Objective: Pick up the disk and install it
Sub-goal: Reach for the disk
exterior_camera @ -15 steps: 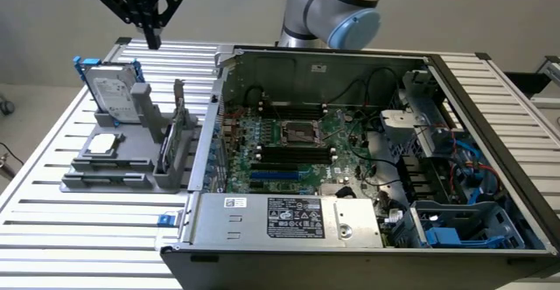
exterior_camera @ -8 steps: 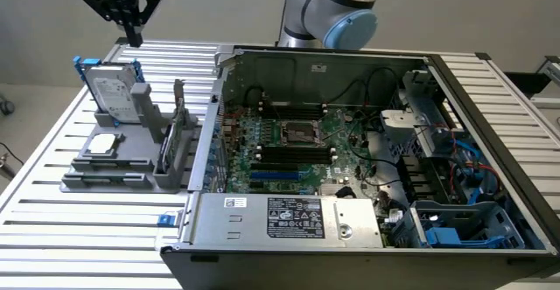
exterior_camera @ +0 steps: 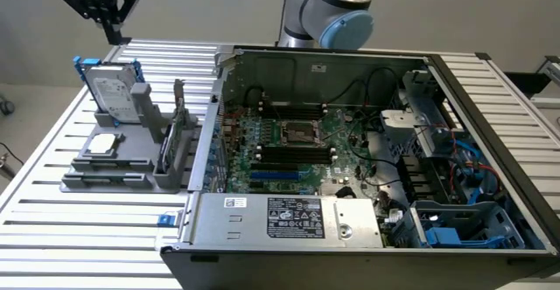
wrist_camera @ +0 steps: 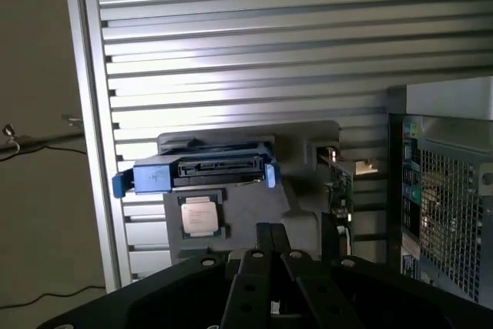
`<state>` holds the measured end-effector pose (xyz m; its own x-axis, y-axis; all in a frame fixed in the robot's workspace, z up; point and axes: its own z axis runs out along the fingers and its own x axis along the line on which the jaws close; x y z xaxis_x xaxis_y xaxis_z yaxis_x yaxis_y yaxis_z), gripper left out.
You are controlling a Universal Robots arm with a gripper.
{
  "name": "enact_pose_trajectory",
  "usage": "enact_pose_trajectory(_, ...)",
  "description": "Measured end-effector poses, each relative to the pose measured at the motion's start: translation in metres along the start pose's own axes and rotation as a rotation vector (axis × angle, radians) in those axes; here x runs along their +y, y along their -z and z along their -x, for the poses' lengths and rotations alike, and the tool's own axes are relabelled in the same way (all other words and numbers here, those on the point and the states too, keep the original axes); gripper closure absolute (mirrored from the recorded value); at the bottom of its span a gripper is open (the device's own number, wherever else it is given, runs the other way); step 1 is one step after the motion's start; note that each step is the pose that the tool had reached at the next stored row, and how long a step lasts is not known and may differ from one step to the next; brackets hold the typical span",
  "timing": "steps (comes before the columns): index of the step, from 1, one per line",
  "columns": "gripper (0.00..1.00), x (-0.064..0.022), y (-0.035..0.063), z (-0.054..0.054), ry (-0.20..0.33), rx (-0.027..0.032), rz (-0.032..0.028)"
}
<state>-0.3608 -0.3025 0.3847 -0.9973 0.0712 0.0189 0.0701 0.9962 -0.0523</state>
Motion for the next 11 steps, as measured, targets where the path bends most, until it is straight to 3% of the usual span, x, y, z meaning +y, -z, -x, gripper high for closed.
enact_pose_trajectory(11,0.89,0.0009,-0.0101,-0.045,0.003,0.0000,0.0023)
